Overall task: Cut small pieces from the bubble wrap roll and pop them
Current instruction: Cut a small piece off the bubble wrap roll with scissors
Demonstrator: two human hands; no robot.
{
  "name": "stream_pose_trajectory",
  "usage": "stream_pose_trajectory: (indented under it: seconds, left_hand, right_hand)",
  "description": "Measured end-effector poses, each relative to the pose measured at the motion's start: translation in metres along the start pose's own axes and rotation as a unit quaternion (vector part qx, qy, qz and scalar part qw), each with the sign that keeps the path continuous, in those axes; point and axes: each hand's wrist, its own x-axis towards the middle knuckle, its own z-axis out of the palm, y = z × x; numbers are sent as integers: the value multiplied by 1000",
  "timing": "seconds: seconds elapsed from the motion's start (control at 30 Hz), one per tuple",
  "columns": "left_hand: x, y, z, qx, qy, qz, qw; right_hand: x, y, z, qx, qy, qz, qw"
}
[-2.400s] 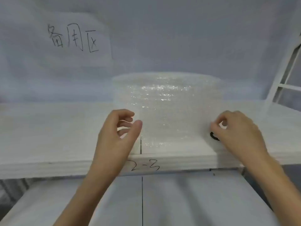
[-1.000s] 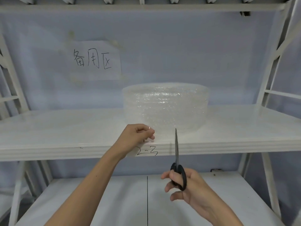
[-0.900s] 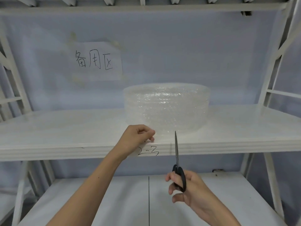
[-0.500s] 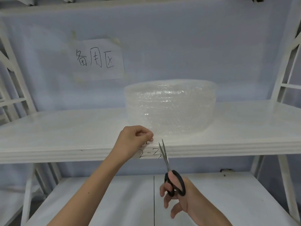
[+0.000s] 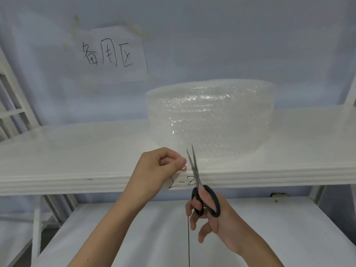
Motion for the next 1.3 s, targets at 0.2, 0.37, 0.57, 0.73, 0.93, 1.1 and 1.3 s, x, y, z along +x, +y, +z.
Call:
stream_pose_trajectory:
  seconds: [0.2,0.37,0.57,0.73,0.93,1.1,1.3]
  left_hand:
    - [-7,1,2,-24,6,13,1000]
    - [-12,5,2,-27,3,16,1000]
    - [-17,5,4,-48,9,14,999]
    - [-21,5,7,-56,23,5,998]
    - [-21,5,8,-74,29,-5,997]
    - [-21,2,9,-106,22,-19,994]
    - [-19,1,10,-123,25,-23,992]
  right_hand:
    - [-6,1,0,-8,-27,4,1000]
    - [-11,1,7,-10,-27,-2,1000]
    - [-7,-9,8,-9,-29,1,1000]
    - [-12,-10,5,-6,-46,4,999]
    - [-13,-15,5,-15,-49,4,999]
    - [-12,-18,6,-30,-29,-17,999]
    - [-11,-24,14,-60,15,-45,997]
